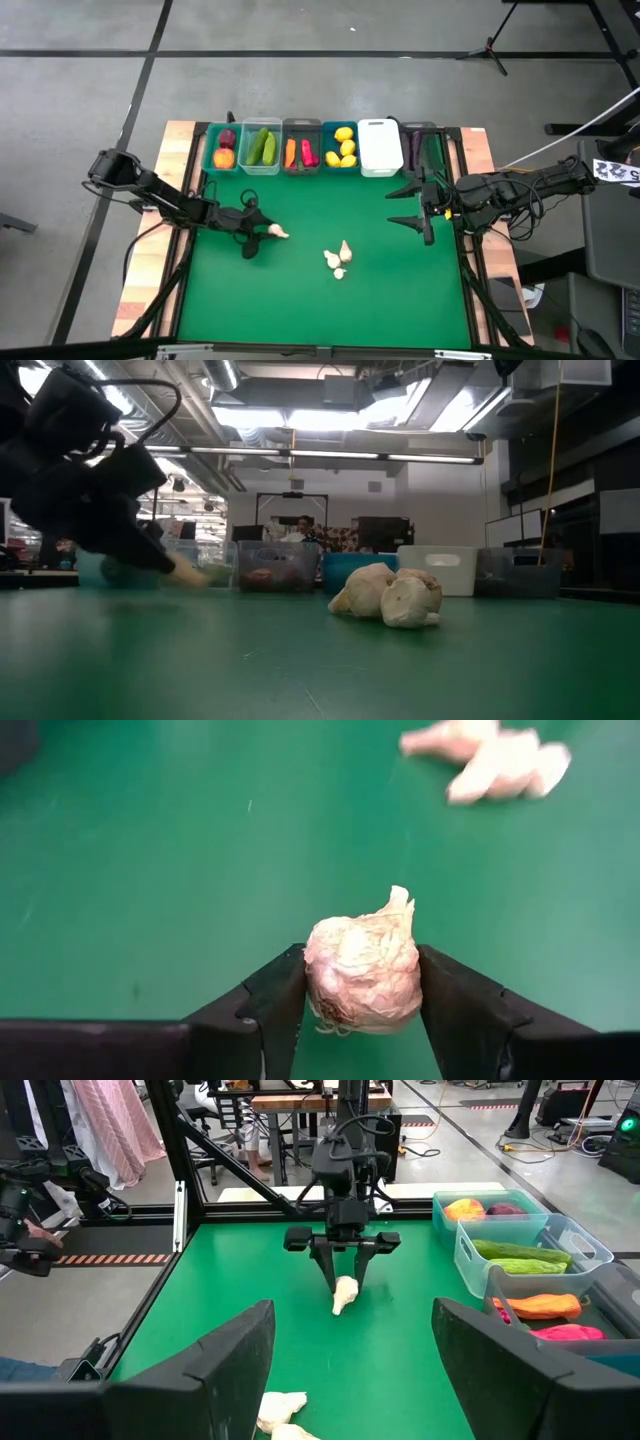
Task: Sort produce into baskets
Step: Put the garlic into the white bin
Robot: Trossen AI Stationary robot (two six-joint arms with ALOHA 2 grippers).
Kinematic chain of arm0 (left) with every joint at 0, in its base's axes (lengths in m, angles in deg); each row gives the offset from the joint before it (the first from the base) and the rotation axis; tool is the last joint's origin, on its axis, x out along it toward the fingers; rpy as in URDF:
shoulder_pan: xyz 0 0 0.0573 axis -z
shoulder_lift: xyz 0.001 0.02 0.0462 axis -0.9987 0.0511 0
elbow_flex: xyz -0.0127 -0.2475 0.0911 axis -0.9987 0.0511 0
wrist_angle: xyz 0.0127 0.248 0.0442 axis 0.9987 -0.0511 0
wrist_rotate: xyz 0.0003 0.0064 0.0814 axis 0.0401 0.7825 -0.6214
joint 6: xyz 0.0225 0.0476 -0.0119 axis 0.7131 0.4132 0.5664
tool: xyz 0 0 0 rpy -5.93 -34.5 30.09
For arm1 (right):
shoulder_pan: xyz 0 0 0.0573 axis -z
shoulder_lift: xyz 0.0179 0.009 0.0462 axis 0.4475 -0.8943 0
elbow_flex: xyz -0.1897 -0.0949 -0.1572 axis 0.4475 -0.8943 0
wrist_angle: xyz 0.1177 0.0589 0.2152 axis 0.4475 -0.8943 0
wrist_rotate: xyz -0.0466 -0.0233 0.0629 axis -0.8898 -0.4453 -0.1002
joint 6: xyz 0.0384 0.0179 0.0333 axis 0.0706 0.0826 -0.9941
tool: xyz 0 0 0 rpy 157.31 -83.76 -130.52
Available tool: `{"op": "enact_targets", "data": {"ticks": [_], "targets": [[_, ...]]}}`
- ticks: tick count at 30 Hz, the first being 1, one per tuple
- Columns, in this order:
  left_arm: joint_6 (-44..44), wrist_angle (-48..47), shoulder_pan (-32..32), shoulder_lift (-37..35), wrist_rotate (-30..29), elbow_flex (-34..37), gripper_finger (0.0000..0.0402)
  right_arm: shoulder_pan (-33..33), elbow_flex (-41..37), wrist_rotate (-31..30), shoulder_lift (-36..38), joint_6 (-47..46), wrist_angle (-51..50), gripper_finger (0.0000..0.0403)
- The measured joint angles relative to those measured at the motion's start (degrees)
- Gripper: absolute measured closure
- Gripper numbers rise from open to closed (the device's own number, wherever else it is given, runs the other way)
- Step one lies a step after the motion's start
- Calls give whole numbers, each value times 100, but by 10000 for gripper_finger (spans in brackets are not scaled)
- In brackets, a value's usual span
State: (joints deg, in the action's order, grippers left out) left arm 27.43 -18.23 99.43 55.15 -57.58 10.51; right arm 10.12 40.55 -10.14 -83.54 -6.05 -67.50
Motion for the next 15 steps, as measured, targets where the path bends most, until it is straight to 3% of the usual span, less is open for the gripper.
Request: {"op": "enact_targets", "data": {"ticks": [8, 15], "targets": [[35, 983, -9, 0, -90, -19, 237, 0, -2, 0, 0, 0, -2, 134], [-7, 1079, -9, 0, -366, -272, 237, 0, -2, 0, 0, 0, -1, 134]]}}
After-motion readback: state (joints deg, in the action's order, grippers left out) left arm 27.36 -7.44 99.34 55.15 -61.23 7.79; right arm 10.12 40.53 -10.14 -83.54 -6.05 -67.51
